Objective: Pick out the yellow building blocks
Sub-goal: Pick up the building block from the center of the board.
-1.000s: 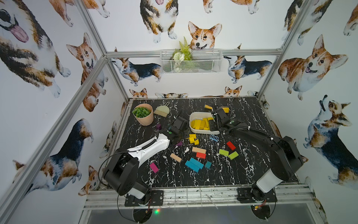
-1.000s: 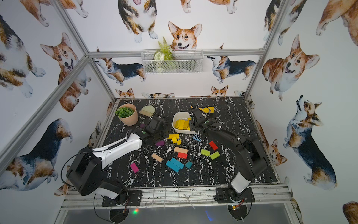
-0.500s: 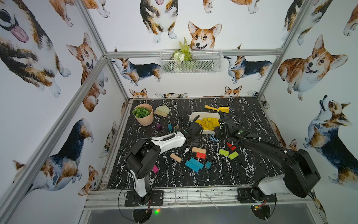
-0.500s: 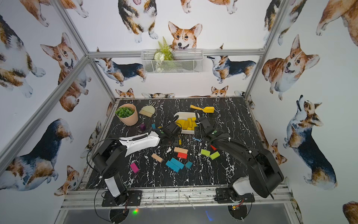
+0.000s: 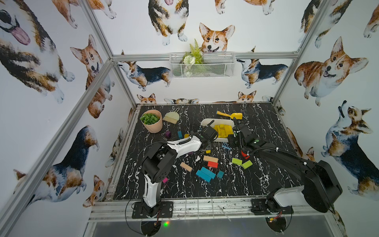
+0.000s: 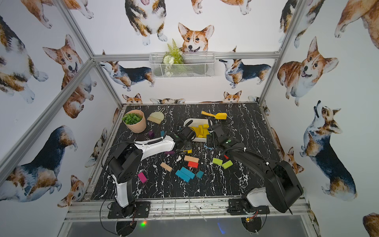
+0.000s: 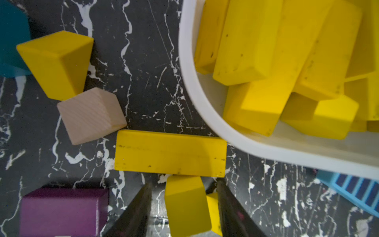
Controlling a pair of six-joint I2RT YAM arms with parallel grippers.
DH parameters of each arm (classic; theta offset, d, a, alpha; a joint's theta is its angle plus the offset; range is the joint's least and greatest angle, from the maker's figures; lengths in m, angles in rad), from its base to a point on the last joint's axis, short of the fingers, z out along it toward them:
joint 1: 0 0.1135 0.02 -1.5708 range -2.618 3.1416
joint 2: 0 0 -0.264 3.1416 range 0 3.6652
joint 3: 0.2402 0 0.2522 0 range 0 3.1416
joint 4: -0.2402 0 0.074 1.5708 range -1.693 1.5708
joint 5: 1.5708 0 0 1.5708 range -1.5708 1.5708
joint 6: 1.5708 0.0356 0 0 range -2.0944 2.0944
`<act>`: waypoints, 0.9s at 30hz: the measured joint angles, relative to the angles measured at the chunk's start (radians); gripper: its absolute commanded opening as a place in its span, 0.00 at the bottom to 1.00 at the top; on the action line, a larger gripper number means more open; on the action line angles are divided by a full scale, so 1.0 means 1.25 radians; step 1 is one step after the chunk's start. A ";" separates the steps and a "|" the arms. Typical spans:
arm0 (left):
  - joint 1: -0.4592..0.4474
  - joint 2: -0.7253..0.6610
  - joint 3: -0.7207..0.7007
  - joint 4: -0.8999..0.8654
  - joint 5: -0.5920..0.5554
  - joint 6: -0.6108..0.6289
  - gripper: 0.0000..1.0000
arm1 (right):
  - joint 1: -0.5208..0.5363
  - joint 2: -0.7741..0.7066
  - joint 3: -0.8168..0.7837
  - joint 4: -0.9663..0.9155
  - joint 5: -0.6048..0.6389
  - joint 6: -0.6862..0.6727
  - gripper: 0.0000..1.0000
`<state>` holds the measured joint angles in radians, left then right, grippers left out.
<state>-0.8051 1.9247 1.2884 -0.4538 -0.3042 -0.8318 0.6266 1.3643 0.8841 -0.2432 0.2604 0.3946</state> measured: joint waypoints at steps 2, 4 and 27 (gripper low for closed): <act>0.000 0.005 -0.007 0.004 -0.001 -0.011 0.51 | 0.000 -0.004 -0.001 -0.001 0.000 0.000 0.53; 0.000 0.013 -0.009 0.006 0.001 -0.018 0.49 | 0.000 -0.008 -0.001 -0.001 0.000 0.000 0.53; 0.000 -0.146 -0.042 -0.013 -0.028 -0.004 0.24 | 0.000 -0.011 -0.009 0.000 -0.007 0.003 0.53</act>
<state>-0.8055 1.7428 1.2358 -0.4694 -0.3397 -0.8371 0.6266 1.3502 0.8726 -0.2432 0.2520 0.3981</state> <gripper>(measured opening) 0.336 0.531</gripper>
